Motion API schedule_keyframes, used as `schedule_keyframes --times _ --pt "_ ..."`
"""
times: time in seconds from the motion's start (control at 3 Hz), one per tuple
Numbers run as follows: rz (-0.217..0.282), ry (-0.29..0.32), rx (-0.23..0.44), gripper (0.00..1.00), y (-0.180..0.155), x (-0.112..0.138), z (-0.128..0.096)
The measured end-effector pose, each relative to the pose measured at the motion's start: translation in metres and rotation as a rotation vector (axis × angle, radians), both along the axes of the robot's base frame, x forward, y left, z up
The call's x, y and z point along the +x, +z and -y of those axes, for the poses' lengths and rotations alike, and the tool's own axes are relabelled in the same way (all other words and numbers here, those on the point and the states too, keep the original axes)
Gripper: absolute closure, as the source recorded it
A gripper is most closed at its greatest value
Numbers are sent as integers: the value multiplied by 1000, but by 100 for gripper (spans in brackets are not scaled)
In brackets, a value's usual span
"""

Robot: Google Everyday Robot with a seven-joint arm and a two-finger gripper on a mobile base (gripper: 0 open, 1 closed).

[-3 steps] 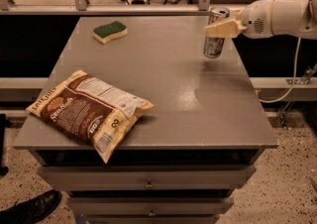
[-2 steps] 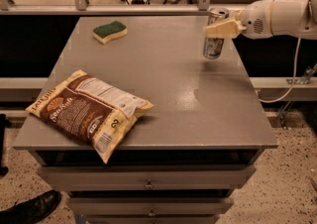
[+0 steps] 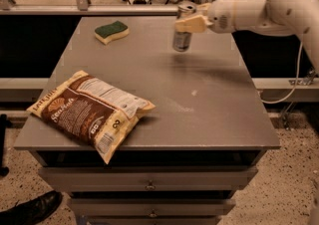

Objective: Move redbull can near sponge

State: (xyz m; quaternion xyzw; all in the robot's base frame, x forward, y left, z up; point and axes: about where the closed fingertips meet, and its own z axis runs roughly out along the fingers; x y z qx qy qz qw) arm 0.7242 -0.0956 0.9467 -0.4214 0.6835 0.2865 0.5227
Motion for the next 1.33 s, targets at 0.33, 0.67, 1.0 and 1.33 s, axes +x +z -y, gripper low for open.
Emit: schedule_keyframes --times 0.33,0.67,1.0,1.33 --pt "37 55 34 100 7 25 -58" --pt "51 94 34 100 4 41 -107" --pt "49 129 22 100 -6 51 -147" --pt "46 143 19 100 -11 61 -172"
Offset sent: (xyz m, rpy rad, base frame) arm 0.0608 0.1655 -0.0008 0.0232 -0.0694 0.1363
